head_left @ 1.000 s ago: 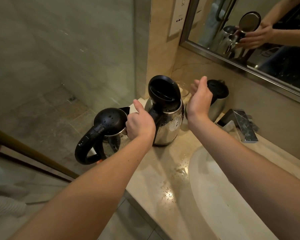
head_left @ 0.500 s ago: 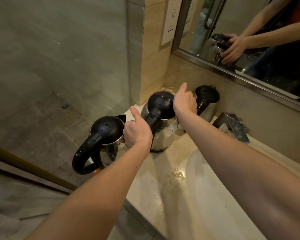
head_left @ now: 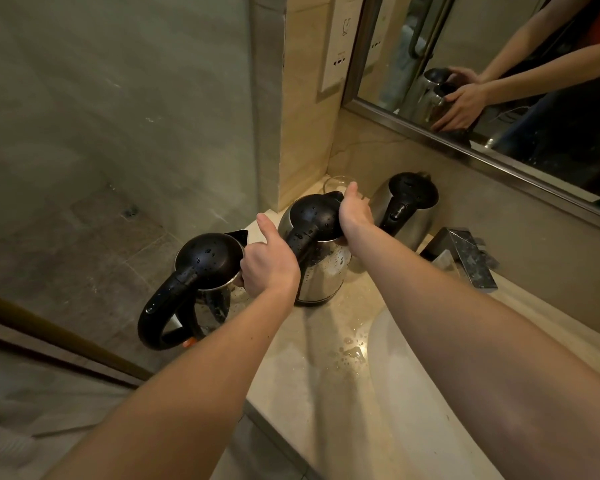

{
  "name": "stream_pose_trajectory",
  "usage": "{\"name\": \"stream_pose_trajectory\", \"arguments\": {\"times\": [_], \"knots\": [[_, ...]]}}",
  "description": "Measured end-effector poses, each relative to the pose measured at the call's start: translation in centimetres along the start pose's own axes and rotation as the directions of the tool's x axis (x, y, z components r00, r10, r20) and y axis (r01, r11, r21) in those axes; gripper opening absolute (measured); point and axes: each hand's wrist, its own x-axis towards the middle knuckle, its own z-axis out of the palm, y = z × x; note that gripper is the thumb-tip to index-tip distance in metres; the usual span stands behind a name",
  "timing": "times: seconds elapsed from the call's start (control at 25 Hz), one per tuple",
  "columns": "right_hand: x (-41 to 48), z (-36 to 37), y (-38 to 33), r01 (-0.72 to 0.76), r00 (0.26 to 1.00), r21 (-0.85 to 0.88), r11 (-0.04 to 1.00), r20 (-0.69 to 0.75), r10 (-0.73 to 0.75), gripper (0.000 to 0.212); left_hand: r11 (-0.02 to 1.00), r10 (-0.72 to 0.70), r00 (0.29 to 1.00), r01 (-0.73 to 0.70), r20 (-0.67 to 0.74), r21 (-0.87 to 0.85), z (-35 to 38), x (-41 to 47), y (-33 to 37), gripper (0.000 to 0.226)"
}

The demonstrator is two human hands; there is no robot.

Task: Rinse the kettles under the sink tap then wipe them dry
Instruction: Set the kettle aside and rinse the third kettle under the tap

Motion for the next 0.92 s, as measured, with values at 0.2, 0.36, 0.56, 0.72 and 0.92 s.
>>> {"name": "stream_pose_trajectory", "arguments": {"times": [0.2,0.36,0.56,0.72,0.92], "knots": [[-0.7,-1.9,2.5,0.14,0.99,-0.117,0.983,0.034,-0.137,0.076,0.999,0.034,0.999,-0.034,-0.005,0.038,0.2,0.3,-0.3,0.078],[-2.9,-6.6,7.3,0.462,0.867,-0.454,0.762,0.048,-0.496,0.061,0.959,0.216,0.976,-0.21,-0.012,0.193,-0.6,-0.5,0.3,0.077],[-3.2,-13.3,12.8,0.411,0.76,-0.795,0.447,0.027,-0.65,0.058,0.707,0.658,0.752,-0.636,0.042,0.308,-0.6,-2.3,2.8,0.045],[-2.4,-17.7,15.7,0.29,0.759,-0.942,0.167,0.12,-0.639,0.07,0.426,0.821,0.484,-0.872,0.302,0.241,4.0,-4.2,5.2,0.038],[-1.2,-20.1,17.6,0.224,0.8,-0.965,0.136,0.102,-0.592,0.074,0.636,0.637,0.638,-0.752,0.431,0.172,11.7,-6.8,6.2,0.049]]}}
